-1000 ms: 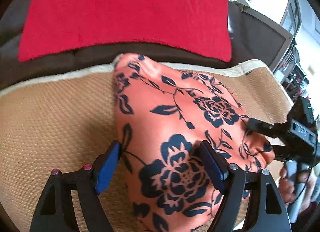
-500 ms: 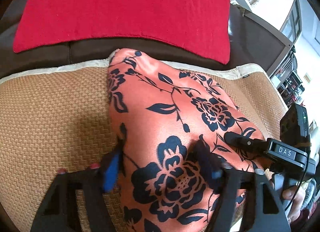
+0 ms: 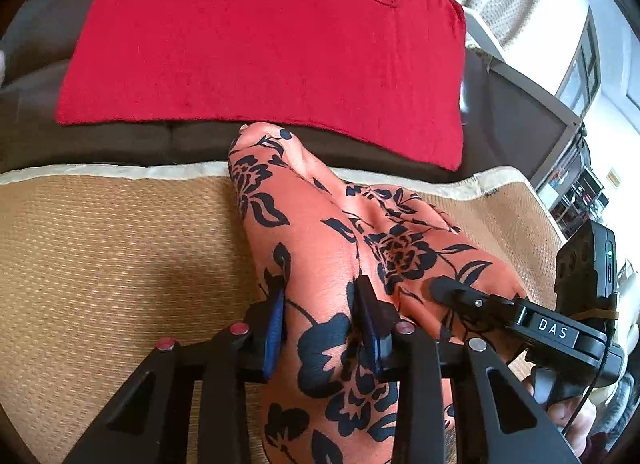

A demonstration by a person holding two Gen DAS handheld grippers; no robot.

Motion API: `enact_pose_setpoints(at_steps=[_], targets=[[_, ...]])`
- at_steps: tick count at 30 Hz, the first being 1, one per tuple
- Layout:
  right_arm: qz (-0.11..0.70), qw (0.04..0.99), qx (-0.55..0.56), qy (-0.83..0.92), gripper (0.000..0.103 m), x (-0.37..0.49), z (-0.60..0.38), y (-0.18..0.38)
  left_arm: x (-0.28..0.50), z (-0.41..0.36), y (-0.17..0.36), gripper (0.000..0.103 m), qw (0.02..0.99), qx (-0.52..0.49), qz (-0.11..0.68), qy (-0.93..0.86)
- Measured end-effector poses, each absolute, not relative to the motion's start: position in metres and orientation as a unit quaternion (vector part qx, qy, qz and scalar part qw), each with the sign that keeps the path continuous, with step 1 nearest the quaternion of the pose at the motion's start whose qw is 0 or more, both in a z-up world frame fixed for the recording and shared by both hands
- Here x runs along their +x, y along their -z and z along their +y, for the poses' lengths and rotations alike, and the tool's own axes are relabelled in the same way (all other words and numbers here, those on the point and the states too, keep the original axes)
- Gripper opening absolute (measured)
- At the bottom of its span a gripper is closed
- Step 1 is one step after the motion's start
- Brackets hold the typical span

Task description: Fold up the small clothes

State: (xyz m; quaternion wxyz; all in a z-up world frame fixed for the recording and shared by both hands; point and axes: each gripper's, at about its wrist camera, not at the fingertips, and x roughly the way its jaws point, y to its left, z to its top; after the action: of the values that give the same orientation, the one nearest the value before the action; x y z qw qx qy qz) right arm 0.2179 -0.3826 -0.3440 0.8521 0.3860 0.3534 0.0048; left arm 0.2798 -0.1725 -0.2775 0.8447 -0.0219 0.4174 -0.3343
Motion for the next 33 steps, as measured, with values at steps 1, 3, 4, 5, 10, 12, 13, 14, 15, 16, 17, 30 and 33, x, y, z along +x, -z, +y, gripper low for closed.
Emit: enact_pose_setpoints(at_steps=[1, 3, 4, 5, 10, 12, 13, 14, 15, 16, 17, 30, 33], targets=[[0.352, 0.853, 0.386, -0.01, 0.043, 0.222, -0.376, 0.343, 0.281, -0.166, 0.276, 0.035, 0.846, -0.025, 0.417, 0.33], [0.348, 0.857, 0.38, -0.025, 0.043, 0.228, -0.363, 0.338, 0.282, -0.151, 0.272, 0.035, 0.85, -0.03, 0.414, 0.325], [0.344, 0.86, 0.374, -0.034, 0.043, 0.23, -0.356, 0.334, 0.281, -0.142, 0.269, 0.035, 0.853, -0.029, 0.41, 0.322], [0.341, 0.864, 0.369, -0.041, 0.042, 0.231, -0.349, 0.33, 0.279, -0.136, 0.268, 0.035, 0.855, -0.027, 0.408, 0.32], [0.348, 0.867, 0.351, -0.061, 0.042, 0.242, -0.322, 0.329, 0.277, -0.124, 0.281, 0.035, 0.861, 0.016, 0.423, 0.284], [0.388, 0.852, 0.349, -0.051, 0.043, 0.253, -0.318, 0.343, 0.278, -0.13, 0.298, 0.037, 0.857, 0.051, 0.444, 0.257], [0.417, 0.838, 0.35, -0.034, 0.048, 0.259, -0.317, 0.353, 0.279, -0.131, 0.304, 0.042, 0.856, 0.064, 0.453, 0.241], [0.437, 0.827, 0.353, -0.013, 0.054, 0.262, -0.319, 0.36, 0.279, -0.132, 0.305, 0.043, 0.857, 0.066, 0.452, 0.239], [0.443, 0.821, 0.361, -0.01, 0.055, 0.262, -0.32, 0.362, 0.278, -0.132, 0.302, 0.043, 0.858, 0.067, 0.448, 0.24], [0.442, 0.814, 0.376, -0.013, 0.055, 0.261, -0.324, 0.361, 0.275, -0.131, 0.297, 0.043, 0.863, 0.071, 0.44, 0.238], [0.433, 0.817, 0.382, -0.008, 0.055, 0.257, -0.327, 0.356, 0.271, -0.13, 0.292, 0.045, 0.87, 0.078, 0.427, 0.233], [0.431, 0.863, 0.263, -0.028, 0.037, 0.27, -0.273, 0.343, 0.261, -0.138, 0.304, 0.065, 0.881, 0.159, 0.41, 0.173], [0.419, 0.869, 0.264, -0.017, 0.035, 0.266, -0.265, 0.335, 0.241, -0.13, 0.281, 0.065, 0.899, 0.148, 0.379, 0.164]])
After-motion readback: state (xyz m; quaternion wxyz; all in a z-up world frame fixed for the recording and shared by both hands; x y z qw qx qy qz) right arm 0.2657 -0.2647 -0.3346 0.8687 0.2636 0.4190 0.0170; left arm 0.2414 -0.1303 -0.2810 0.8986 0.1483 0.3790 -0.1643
